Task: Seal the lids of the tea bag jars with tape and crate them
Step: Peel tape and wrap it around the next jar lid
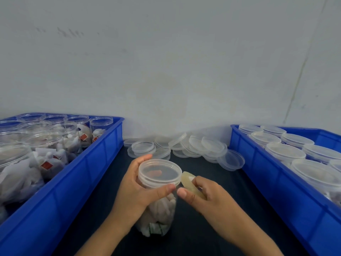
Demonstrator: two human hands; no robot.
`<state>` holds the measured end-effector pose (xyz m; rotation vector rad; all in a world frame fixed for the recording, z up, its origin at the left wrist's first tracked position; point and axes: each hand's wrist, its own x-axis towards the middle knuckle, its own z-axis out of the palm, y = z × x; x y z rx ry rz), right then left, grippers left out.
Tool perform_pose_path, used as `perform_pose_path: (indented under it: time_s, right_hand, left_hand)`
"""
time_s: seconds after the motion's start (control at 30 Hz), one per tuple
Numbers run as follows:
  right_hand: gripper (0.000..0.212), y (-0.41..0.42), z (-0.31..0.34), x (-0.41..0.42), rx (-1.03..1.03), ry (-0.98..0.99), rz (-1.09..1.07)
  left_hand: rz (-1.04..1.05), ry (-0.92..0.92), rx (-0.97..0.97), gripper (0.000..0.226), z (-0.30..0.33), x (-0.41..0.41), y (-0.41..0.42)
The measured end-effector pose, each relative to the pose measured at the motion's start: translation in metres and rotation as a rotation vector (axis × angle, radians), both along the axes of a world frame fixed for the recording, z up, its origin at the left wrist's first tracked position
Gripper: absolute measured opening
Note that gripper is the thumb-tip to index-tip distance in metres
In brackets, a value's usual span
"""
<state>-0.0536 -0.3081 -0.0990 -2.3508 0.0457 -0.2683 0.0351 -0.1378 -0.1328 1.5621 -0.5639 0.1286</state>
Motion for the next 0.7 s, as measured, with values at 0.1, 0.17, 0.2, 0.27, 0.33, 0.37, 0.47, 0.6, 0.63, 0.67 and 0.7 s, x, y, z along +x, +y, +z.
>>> perform_pose_path:
  time_s: [0.1, 0.17, 0.2, 0.27, 0.33, 0.37, 0.47, 0.6, 0.63, 0.67, 0.7]
  right_hand:
    - [0.074, -0.006, 0.005, -0.002, -0.216, -0.014, -0.053]
    - [0.068, -0.01, 0.006, -0.002, -0.232, 0.001, -0.073]
    - [0.066, -0.013, 0.006, -0.002, -0.22, 0.001, -0.079]
    - [0.071, -0.018, 0.007, -0.002, -0.188, -0.005, -0.078]
    - [0.079, -0.021, 0.008, -0.001, -0.167, 0.013, -0.075]
    - [0.082, -0.022, 0.007, 0.0, -0.163, 0.023, -0.077]
    - [0.085, -0.022, 0.007, 0.002, -0.18, 0.001, -0.114]
    - [0.082, -0.021, 0.006, 0.003, -0.197, -0.075, -0.124]
    - [0.081, -0.021, 0.006, 0.004, -0.198, -0.07, -0.122]
    - [0.081, -0.02, 0.006, 0.004, -0.199, -0.056, -0.122]
    - [0.082, -0.019, 0.005, 0.005, -0.197, -0.039, -0.122]
  left_hand:
    - [-0.044, 0.026, -0.026, 0.096, 0.003, 0.003, 0.001]
    - [-0.084, 0.037, -0.031, 0.096, 0.004, 0.004, 0.002]
    - [-0.106, 0.046, -0.034, 0.096, 0.004, 0.004, 0.003]
    - [-0.149, 0.069, -0.046, 0.097, 0.003, 0.005, 0.005]
    - [-0.192, 0.104, -0.058, 0.104, 0.003, 0.006, 0.008]
    - [-0.213, 0.119, -0.066, 0.107, 0.004, 0.006, 0.009]
    - [-0.279, 0.145, -0.08, 0.109, 0.006, 0.006, 0.009]
    - [-0.323, 0.178, -0.085, 0.11, 0.009, 0.004, 0.008]
    - [-0.323, 0.185, -0.089, 0.111, 0.009, 0.003, 0.009]
    - [-0.323, 0.191, -0.093, 0.111, 0.01, 0.004, 0.009]
    - [-0.327, 0.201, -0.093, 0.112, 0.009, 0.004, 0.01]
